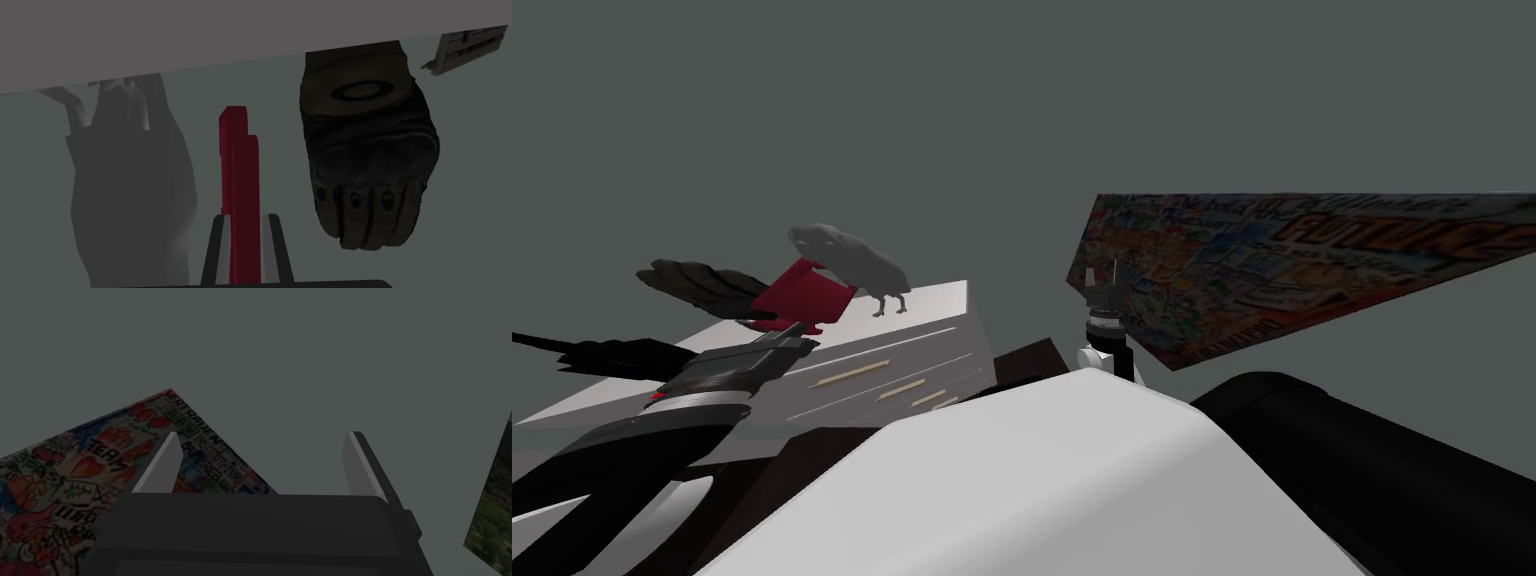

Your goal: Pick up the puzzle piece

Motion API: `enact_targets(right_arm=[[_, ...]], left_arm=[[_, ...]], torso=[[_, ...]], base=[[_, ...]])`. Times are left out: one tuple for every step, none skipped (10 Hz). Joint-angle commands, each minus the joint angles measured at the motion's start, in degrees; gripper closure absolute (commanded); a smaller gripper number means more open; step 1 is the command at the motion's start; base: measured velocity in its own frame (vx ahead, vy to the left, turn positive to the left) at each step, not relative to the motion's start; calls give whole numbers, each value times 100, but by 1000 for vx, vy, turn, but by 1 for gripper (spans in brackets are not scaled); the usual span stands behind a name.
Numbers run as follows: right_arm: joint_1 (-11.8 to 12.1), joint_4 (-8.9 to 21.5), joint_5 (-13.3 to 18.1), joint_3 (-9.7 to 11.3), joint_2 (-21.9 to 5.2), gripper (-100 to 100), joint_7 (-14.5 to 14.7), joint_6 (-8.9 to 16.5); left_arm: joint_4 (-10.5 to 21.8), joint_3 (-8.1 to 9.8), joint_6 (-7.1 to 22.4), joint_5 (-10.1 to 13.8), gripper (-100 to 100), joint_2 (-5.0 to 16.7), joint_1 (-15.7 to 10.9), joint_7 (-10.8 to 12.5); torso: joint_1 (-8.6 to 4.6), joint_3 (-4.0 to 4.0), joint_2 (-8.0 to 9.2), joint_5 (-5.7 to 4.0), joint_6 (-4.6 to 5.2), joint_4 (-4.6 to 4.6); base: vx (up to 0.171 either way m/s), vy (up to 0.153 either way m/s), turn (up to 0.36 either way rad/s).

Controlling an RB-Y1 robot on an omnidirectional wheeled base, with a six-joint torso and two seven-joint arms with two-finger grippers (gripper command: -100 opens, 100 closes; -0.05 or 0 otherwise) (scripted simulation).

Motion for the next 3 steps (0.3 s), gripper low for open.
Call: enact_targets(right_arm=[[0,0,0,0,0,0,0,0],[0,0,0,0,0,0,0,0],[0,0,0,0,0,0,0,0]], left_arm=[[-122,72,2,12,100,2,233,25],[-84,52,8,11,100,13,139,20],[-89,55,9,10,0,13,155,21]], torso=[[0,0,0,0,0,0],[-8,-2,-1,0,0,-2],[-12,-3,-5,-1,4,-1]], base=[[4,8,34],[-1,0,11],[0,0,0]])
